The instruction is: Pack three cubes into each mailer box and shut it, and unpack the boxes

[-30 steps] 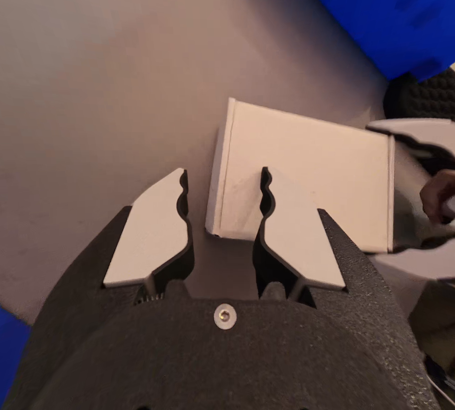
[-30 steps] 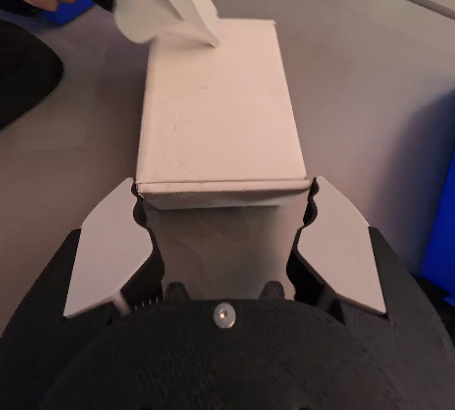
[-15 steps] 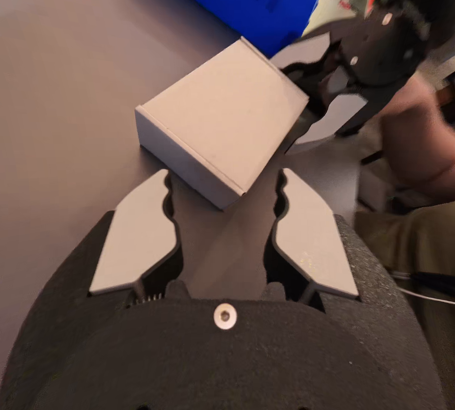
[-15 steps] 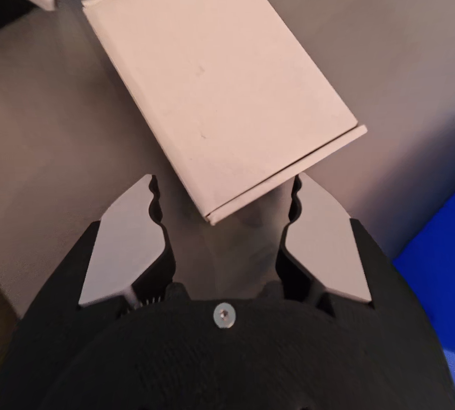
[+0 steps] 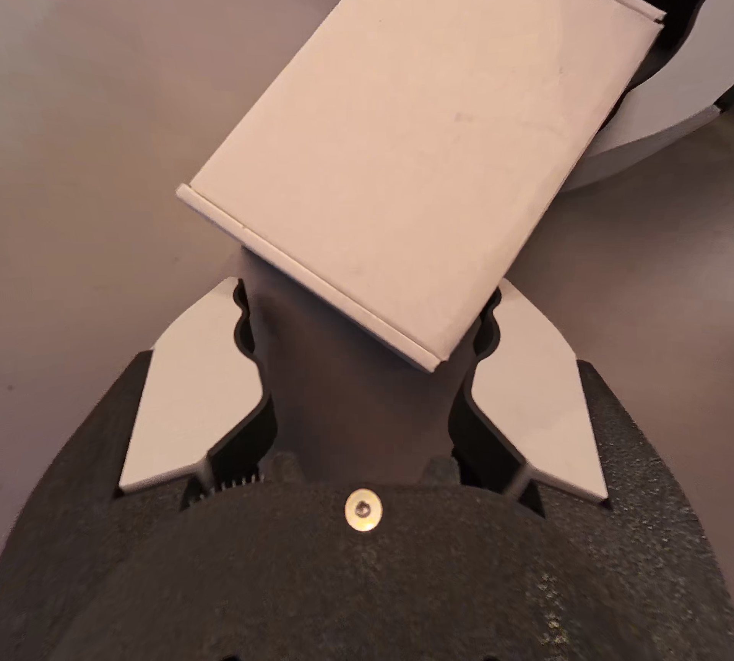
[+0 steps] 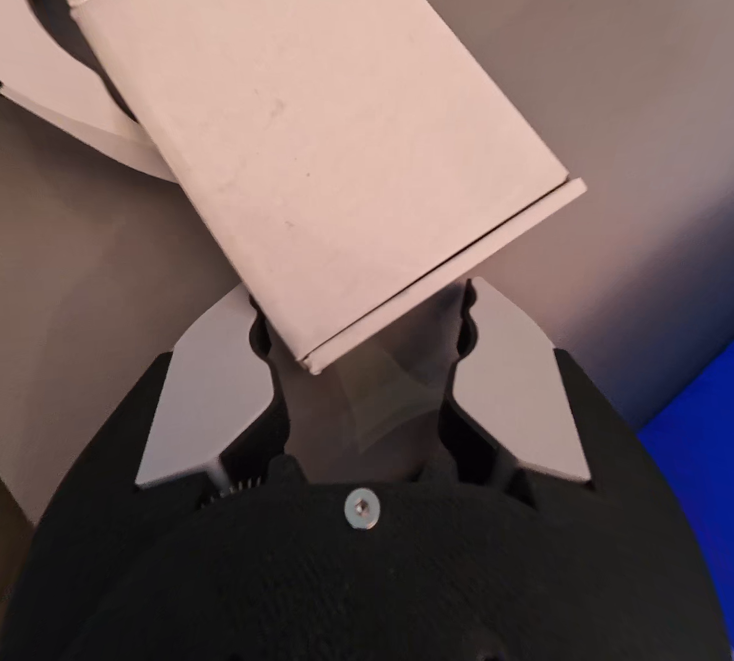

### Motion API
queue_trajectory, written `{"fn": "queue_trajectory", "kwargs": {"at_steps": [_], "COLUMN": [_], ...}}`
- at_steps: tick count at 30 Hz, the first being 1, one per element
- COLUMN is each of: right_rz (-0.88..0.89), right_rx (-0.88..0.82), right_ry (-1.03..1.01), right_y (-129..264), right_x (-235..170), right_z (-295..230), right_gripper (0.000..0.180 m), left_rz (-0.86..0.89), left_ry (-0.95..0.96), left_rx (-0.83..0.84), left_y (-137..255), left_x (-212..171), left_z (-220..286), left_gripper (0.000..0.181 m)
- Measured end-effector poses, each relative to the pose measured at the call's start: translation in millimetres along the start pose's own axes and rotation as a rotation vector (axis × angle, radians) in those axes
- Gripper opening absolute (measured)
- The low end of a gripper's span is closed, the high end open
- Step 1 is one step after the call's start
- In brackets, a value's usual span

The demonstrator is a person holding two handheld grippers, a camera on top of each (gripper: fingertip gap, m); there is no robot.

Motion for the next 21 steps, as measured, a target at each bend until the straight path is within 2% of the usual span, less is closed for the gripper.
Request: {"fn": "queue_trajectory", "kwargs": {"at_steps": [1,3,12,15,21], "right_rz": [0.006,0.012,-0.001,0.003,0.006], "right_rx": [0.023,0.028,-0.014,-0.016,0.013], "right_ry": [-0.005,-0.009,0.028,0.022,0.016], "right_y": [0,-1,-1,4,2], "right_x": [1,3,4,5,8], "right_z": [0,0,0,2,5], "right_gripper": [0.087,0.086,0.083,0.083,0.083], "left_rz": [-0.002,0.011,0.051,0.030,-0.046], "left_ry": [0.013,0.049,0.066,0.047,-0.006], "left_rx": [-0.019,-0.069,-0.063,-0.061,0.009], "left_y": [-2,-5,-5,-3,-12], "left_x": [1,3,3,3,4], "left_z": [0,0,-4,-4,-2], "left_gripper": [0.110,0.106,0.104,0.100,0.105]}}
Point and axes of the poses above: each gripper's, where its closed fingertips meet, y back along the fingers, x out of its top, z = x × y across the jaws, the point moved 9 cm from there along y, back along the fingers, and after that the axes turned 7 degrees about -z, right-handed, at the moved point
